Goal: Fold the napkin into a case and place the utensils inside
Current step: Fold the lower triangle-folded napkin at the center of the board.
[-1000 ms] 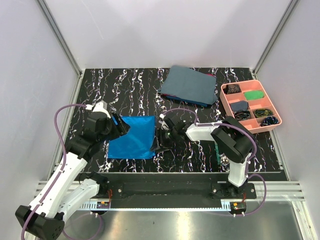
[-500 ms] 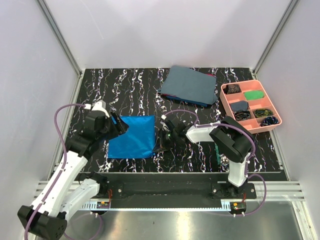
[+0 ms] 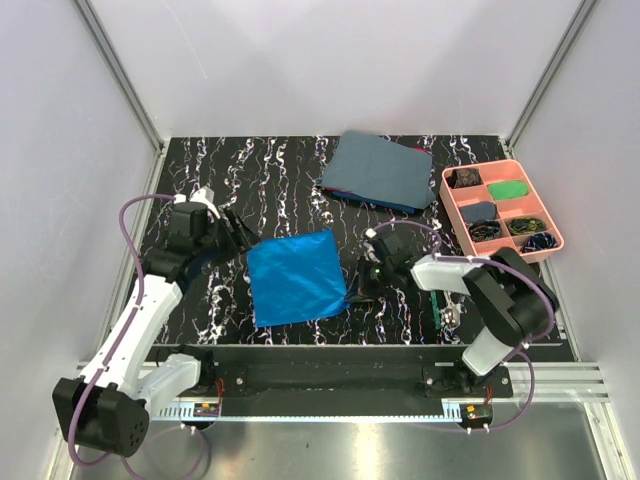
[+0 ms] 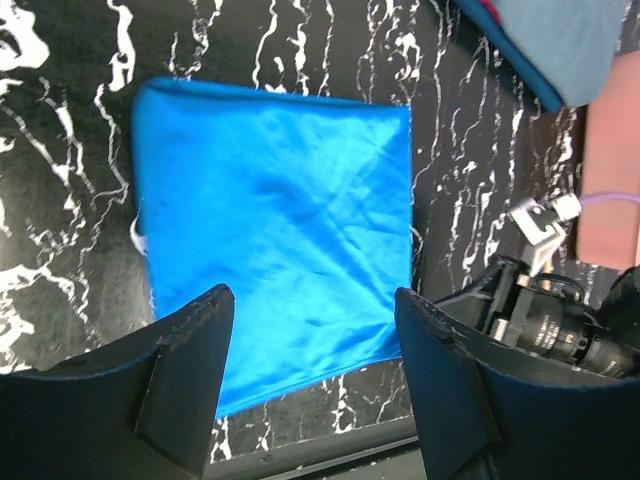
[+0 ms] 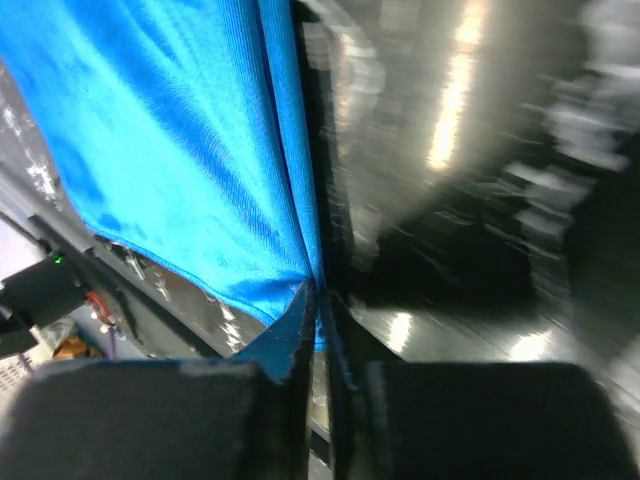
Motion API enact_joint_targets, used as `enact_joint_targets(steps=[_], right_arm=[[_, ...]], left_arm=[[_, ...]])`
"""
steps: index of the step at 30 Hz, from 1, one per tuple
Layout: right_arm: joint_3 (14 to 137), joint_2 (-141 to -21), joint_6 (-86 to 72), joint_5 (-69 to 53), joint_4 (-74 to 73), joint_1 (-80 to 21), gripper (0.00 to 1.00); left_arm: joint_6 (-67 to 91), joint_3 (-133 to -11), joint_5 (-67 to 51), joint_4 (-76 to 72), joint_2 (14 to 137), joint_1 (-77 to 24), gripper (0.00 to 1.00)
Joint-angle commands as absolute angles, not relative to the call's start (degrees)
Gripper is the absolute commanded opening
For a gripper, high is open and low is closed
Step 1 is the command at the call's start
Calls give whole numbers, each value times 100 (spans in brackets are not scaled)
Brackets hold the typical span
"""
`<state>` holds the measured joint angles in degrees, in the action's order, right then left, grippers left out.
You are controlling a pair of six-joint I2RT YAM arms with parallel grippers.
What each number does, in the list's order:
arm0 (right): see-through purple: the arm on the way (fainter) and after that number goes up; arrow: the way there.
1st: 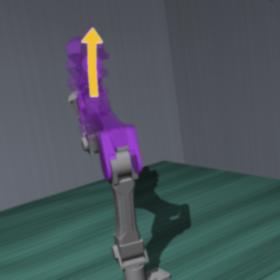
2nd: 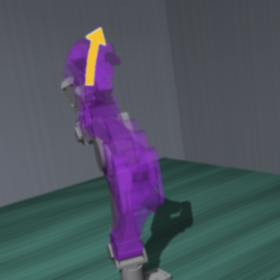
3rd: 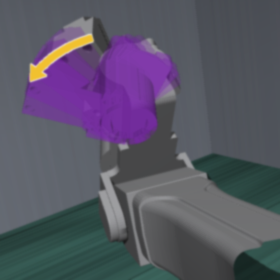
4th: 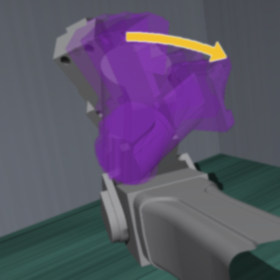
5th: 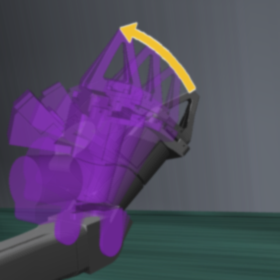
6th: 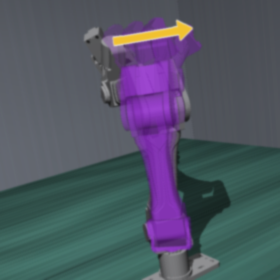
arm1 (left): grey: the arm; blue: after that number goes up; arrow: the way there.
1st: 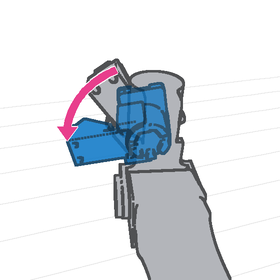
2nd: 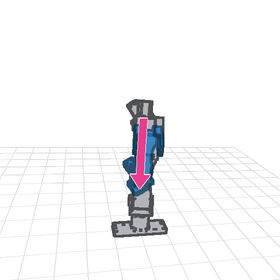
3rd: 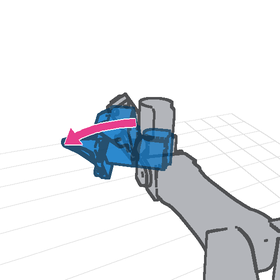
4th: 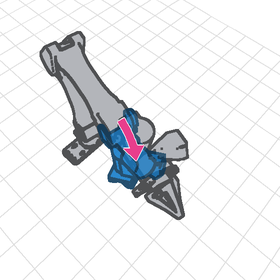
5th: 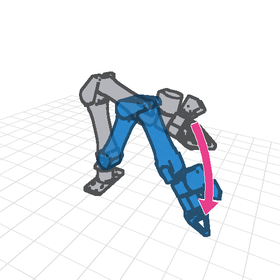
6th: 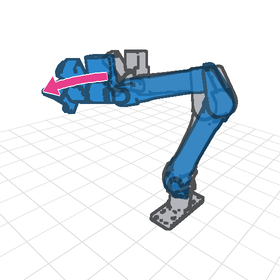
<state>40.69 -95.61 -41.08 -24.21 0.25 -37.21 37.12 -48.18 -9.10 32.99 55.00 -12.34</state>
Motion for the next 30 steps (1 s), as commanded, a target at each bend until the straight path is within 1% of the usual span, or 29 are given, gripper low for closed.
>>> enact_joint_targets(steps=[1,2,4,5,6,7,8,9,11,14,16,18,19,20,22,23,24,26,27,29,30], right_arm=[[3814,-9176,-3454,-1521,-1089,-3454,17],[3849,-9037,-3411,-1451,-1281,-3419,21],[4085,-8904,-3261,-1091,-1607,-3410,43],[4191,-8755,-3209,-925,-1956,-3410,55],[4297,-8676,-3121,-557,-2160,-3410,77],[4559,-8588,-3077,-354,-2362,-3410,87],[4701,-8439,-3033,-151,-2721,-3410,99],[4841,-8368,-2919,173,-2890,-3419,100],[5281,-8306,-2830,316,-3197,-3428,100],[5966,-8533,-2742,-173,-3418,-3611,100],[6502,-8857,-2777,-159,-3445,-4085,100],[7080,-9139,-2970,201,-3472,-4637,98],[7284,-9489,-3049,263,-3480,-4771,96],[7512,-9684,-3233,333,-3515,-4886,86],[8189,-10314,-3418,378,-3586,-5210,72],[8435,-10536,-3541,404,-3682,-5334,61],[8977,-10764,-3577,491,-3761,-5448,60],[9638,-11511,-3586,859,-4235,-5826,59],[10233,-11740,-3586,974,-4367,-5923,59],[10720,-12329,-3673,1142,-4605,-6142,58],[11210,-12714,-3700,1195,-4719,-6204,57]], left_arm=[[3718,-4843,-1432,2681,5555,-1073,68],[3718,-4817,-1494,2672,5572,-1020,68],[3683,-4746,-1555,2646,5555,-941,68],[3665,-4720,-1582,2654,5511,-853,68],[3622,-4676,-1608,2689,5485,-800,68],[3586,-4658,-1652,2707,5450,-739,68],[3551,-4650,-1670,2733,5380,-608,68],[3490,-4641,-1670,2829,5327,-537,68],[3428,-4641,-1687,2900,5221,-309,68],[3331,-4702,-1679,3093,4993,-89,68],[3305,-4790,-1470,3234,4843,-44,68],[3348,-4948,-1197,3506,4660,-9,68],[3392,-5009,-804,3611,4606,-9,69],[3445,-5166,-565,3847,4536,-9,69],[3629,-5325,-21,4068,4352,0,69],[3708,-5439,235,4209,4281,0,70],[3831,-5475,342,4253,4228,-9,70],[3911,-5580,527,4376,4140,-9,71],[3929,-5607,545,4420,4148,0,71],[3972,-5677,589,4543,4192,0,72],[3990,-5695,615,4587,4210,0,72]])
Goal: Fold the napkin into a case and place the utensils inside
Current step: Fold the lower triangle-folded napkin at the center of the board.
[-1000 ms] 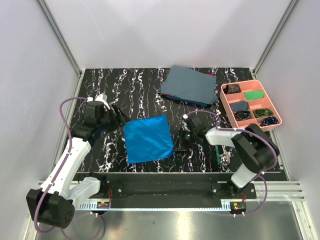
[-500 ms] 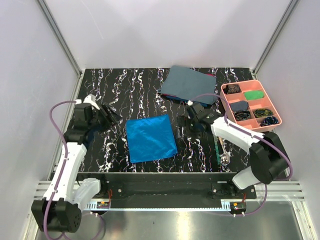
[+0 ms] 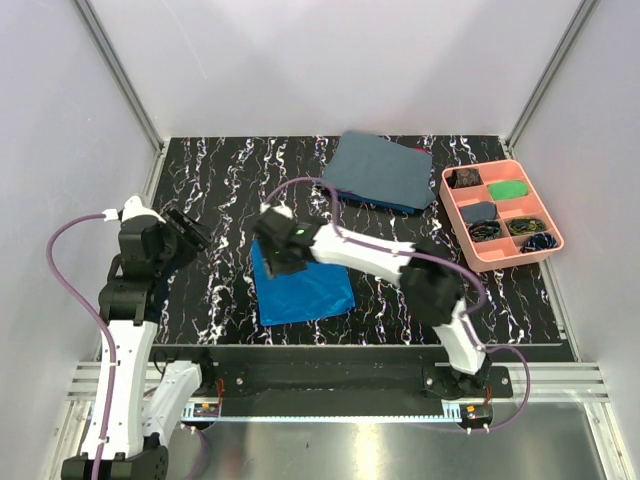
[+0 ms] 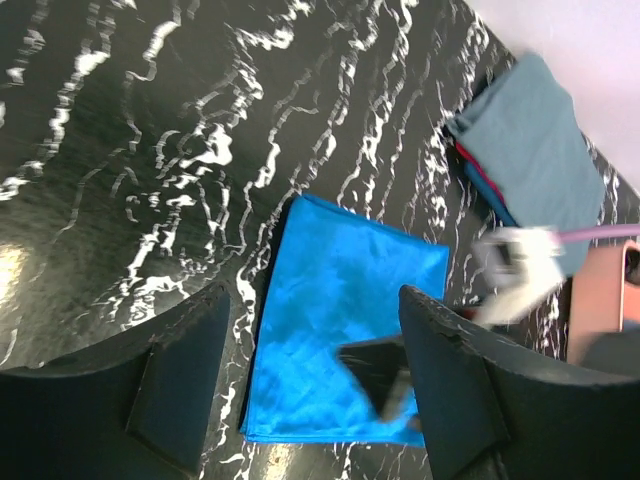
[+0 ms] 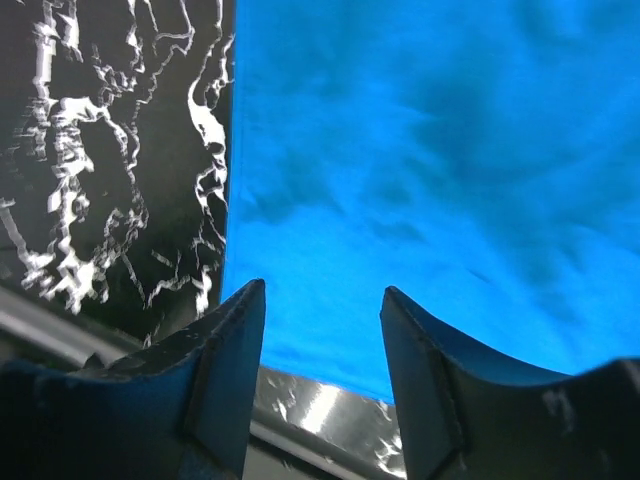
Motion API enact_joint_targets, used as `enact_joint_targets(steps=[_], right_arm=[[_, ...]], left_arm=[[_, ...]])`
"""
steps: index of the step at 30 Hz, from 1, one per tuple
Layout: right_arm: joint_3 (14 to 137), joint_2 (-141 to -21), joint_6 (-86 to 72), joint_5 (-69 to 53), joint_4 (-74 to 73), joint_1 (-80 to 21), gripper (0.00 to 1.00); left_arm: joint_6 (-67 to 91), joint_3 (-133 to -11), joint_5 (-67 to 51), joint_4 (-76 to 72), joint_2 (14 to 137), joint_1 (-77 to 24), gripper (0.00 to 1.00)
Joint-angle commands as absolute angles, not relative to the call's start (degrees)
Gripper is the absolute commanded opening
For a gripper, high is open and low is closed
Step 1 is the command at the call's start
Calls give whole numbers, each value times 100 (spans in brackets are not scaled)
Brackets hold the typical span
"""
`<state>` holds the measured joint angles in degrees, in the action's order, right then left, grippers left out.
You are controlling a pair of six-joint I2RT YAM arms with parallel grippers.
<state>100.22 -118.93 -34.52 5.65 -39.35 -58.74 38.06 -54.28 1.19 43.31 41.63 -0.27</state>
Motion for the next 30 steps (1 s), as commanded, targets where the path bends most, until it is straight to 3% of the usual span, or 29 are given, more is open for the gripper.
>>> enact_joint_targets(steps=[1,11,16,22,30], right_arm=[[11476,-12909,-3726,1256,-4998,-6257,56],[14359,-14818,-3850,1740,-6424,-6715,57],[14283,-14994,-3964,1732,-6478,-6759,56],[13966,-15073,-4025,1618,-6346,-6768,46],[13992,-15424,-3938,1705,-6372,-6768,18]], left_arm=[[4016,-5721,650,4623,4236,0,72],[3965,-6003,686,4904,4263,-9,73],[3832,-6117,642,4931,4184,0,73],[3779,-6021,563,4931,4201,-9,74],[3709,-5977,440,4948,4149,-9,74]])
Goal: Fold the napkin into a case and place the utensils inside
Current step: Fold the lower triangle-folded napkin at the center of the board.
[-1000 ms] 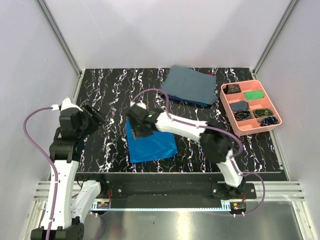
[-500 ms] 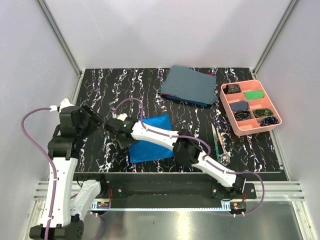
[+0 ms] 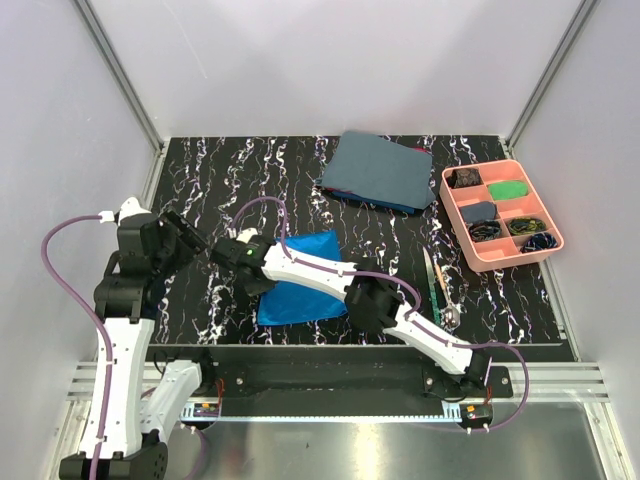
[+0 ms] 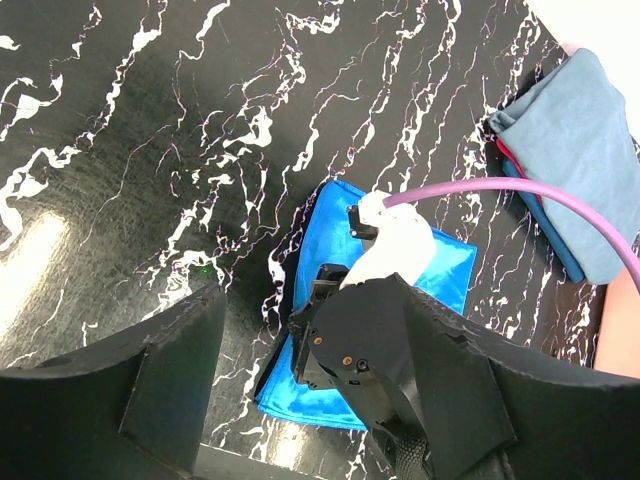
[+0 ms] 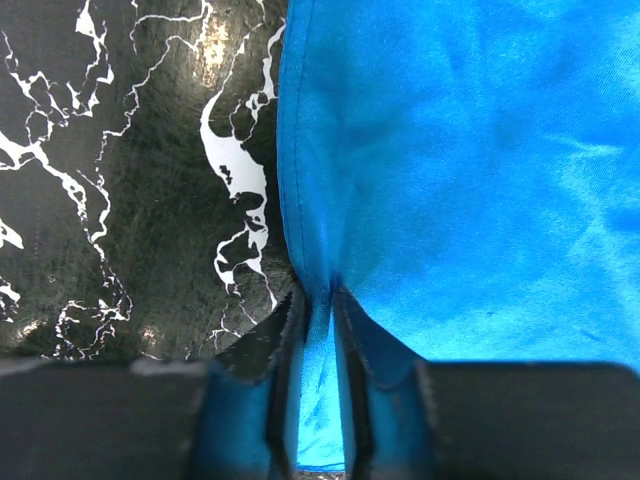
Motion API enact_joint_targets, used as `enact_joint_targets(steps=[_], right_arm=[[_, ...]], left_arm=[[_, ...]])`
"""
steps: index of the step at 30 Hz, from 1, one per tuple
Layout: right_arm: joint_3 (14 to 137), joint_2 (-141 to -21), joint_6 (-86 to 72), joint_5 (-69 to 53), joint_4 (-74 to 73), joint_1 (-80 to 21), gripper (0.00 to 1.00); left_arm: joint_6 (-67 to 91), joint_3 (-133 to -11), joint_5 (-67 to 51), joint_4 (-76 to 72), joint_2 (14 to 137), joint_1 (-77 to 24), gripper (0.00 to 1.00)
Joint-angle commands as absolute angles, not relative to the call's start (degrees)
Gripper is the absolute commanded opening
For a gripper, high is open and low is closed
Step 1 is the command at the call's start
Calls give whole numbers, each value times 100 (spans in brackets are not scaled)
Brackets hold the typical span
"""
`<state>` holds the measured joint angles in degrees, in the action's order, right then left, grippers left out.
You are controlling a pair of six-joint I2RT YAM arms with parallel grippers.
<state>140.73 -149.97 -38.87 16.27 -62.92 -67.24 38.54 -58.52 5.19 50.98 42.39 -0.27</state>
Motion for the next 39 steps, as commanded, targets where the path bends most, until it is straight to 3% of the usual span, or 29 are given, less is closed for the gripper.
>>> enact_joint_targets(steps=[1,7,12,20,24,39], right_arm=[[13983,-15425,-3894,1722,-6372,-6776,17],[13906,-15004,-3640,1495,-6241,-6759,0],[12791,-13775,-3428,776,-5067,-6601,0],[9503,-11780,-4051,-1123,-2263,-5723,0],[8492,-11260,-4437,-1870,-1425,-5292,0],[5960,-10380,-4931,-3286,738,-4079,0]], left_arm=[[3683,-5977,413,4957,4148,0,74],[3516,-5880,167,4913,4315,-9,74],[3472,-5722,-342,4712,4640,-9,73],[3665,-5186,-1044,4000,5053,-9,67],[3832,-4888,-1353,3552,5396,0,59],[4130,-4105,-1609,1961,6222,-386,49]])
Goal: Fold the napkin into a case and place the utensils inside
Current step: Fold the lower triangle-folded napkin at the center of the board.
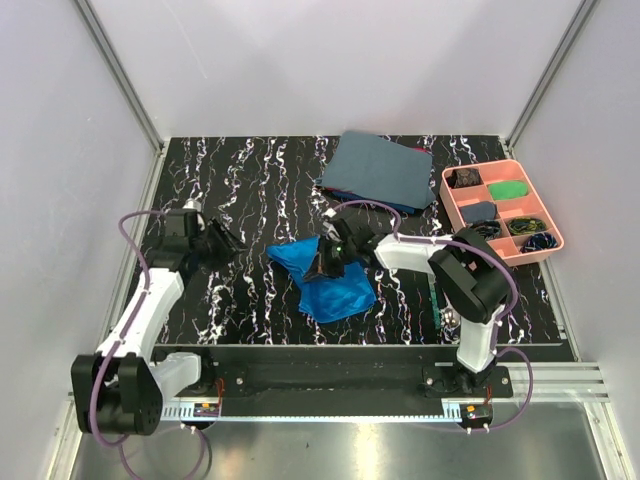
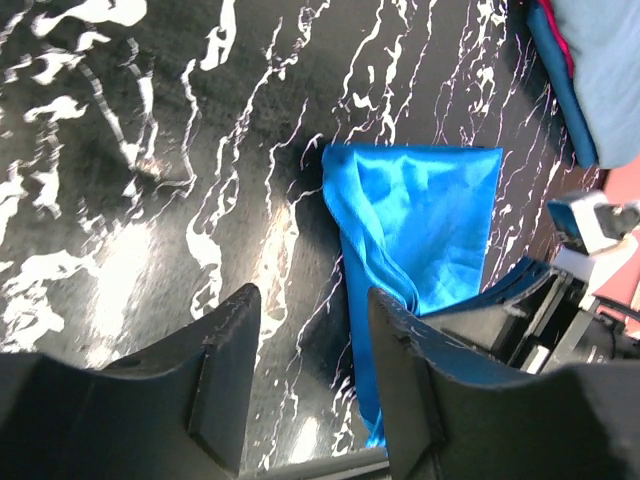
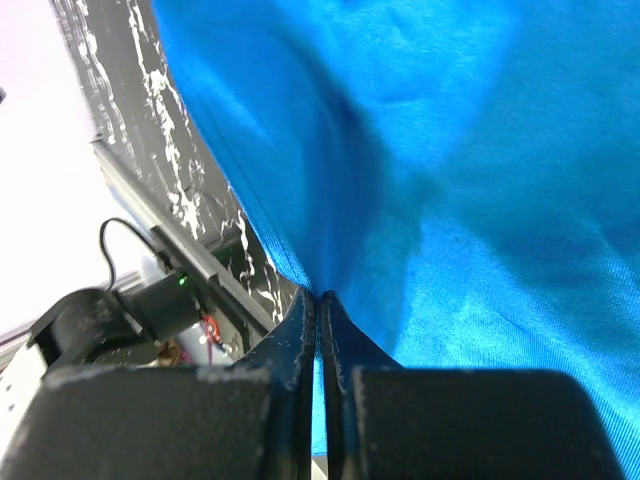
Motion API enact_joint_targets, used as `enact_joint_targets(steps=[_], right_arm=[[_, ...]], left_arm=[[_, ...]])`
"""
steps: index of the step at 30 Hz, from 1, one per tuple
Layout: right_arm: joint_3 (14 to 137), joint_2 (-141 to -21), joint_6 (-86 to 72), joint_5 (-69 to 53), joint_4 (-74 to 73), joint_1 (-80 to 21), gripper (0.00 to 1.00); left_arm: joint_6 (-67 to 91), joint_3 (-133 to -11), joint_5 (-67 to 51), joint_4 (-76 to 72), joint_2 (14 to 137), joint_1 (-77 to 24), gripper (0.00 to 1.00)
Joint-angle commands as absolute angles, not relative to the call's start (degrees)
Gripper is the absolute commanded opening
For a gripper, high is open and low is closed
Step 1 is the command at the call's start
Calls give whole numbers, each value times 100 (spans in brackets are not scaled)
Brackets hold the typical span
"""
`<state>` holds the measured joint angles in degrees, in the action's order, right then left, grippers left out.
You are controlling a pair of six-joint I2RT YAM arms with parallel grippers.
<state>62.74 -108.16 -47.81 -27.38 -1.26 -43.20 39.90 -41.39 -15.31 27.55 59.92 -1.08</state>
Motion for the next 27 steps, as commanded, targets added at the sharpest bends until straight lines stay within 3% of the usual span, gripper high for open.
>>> enact_joint_targets(steps=[1,8,20,27], right_arm=[[5898,-10319,-4948,-3339,808,-4043,0],[5468,-10169,-5105,-3718,1378,-3771,0],[5229,-10248,-5150,-4069,1784,-3665,0],[5238,-10213,-5089,-4096,1732,-3665,0]], left_arm=[[4166,-4087,-1635,1864,6379,-439,52],[4438,-4376,-1617,1292,7496,-975,81],[5062,-5177,-1327,766,9035,-1450,84],[5212,-5370,-1327,756,9527,-1520,78]])
